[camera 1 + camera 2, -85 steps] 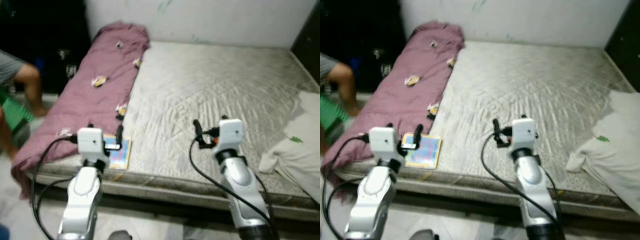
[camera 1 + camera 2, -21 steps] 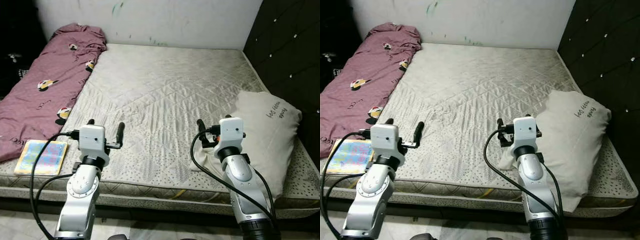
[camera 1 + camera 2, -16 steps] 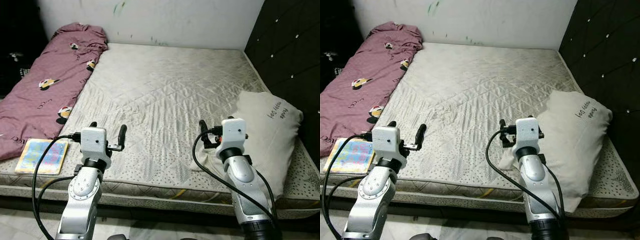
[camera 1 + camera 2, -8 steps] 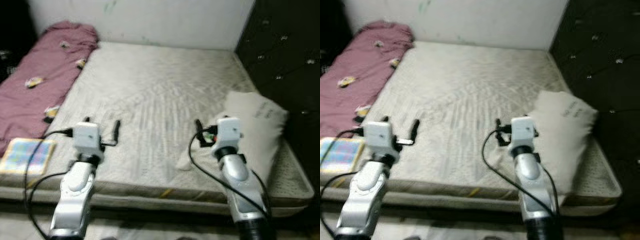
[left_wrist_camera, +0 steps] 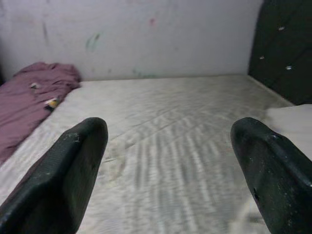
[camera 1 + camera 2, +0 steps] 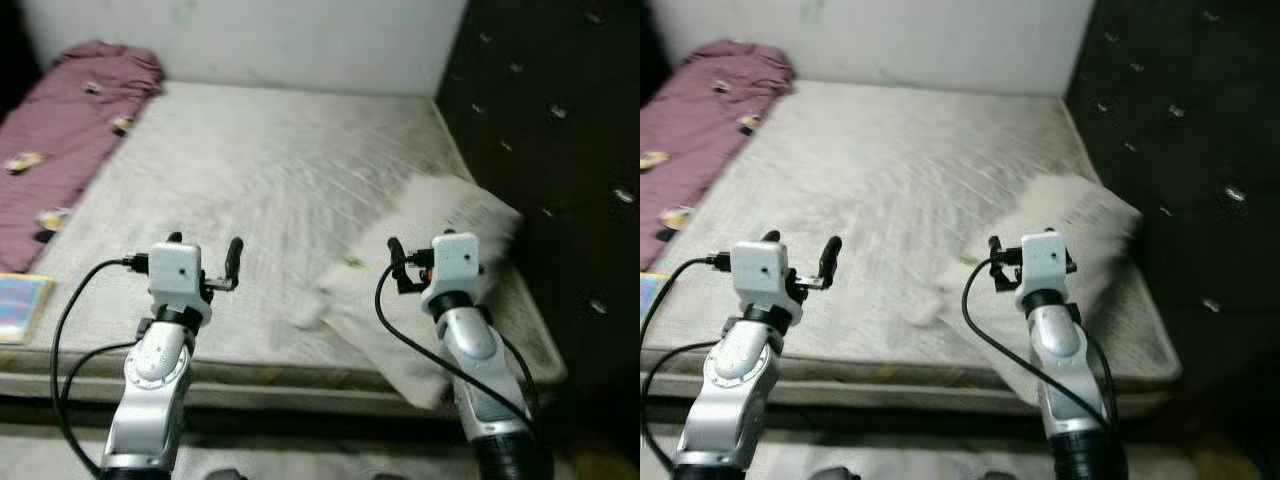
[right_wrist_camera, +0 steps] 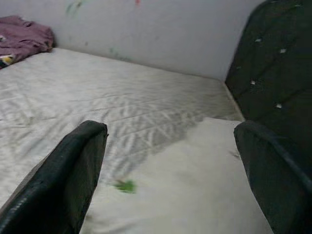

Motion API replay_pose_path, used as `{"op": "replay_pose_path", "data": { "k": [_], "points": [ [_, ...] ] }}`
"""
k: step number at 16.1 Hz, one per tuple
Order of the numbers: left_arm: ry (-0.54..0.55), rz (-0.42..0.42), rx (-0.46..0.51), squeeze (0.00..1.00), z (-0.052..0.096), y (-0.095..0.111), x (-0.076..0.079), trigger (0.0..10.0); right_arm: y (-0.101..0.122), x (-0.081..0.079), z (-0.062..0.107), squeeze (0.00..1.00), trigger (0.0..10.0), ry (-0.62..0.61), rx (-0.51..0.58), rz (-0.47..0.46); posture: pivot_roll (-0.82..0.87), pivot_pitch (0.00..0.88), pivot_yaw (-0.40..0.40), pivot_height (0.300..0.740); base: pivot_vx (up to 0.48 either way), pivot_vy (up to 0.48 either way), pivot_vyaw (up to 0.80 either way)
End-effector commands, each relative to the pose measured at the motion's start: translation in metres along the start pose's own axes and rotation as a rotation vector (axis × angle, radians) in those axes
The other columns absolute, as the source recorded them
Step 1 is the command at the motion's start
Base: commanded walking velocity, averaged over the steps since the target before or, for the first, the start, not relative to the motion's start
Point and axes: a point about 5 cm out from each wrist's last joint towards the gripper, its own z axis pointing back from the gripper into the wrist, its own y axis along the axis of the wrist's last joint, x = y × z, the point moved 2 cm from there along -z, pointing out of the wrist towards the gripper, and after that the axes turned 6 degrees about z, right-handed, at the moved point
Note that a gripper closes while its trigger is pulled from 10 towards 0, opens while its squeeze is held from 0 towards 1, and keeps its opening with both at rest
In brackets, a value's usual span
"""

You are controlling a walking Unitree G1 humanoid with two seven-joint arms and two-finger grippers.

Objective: Clean up the room

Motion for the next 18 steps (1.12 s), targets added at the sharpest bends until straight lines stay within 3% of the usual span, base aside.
{"op": "replay_pose_path", "data": {
  "k": [1,4,18],
  "points": [
    [-0.014,-0.007,0.011,0.0,-0.0004,0.0028,0.0033,10.0,0.0036,0.0057,-0.0014,0.0,10.0,-0.015,0.013,0.004,-0.01,0.0,-0.022,0.74,0.0,-0.36,0.0],
    [-0.017,-0.009,0.011,0.0,0.0002,0.0022,0.0036,10.0,0.0036,0.0052,-0.0017,0.0,10.0,-0.014,0.013,0.007,-0.01,0.0,-0.022,0.74,0.0,-0.324,0.0],
    [-0.087,0.037,0.052,0.0,0.0029,0.0067,0.0117,10.0,0.003,0.0049,-0.0004,0.0,10.0,-0.003,0.011,0.016,-0.02,0.0,-0.029,0.74,0.0,0.0,0.0]
  ]
}}
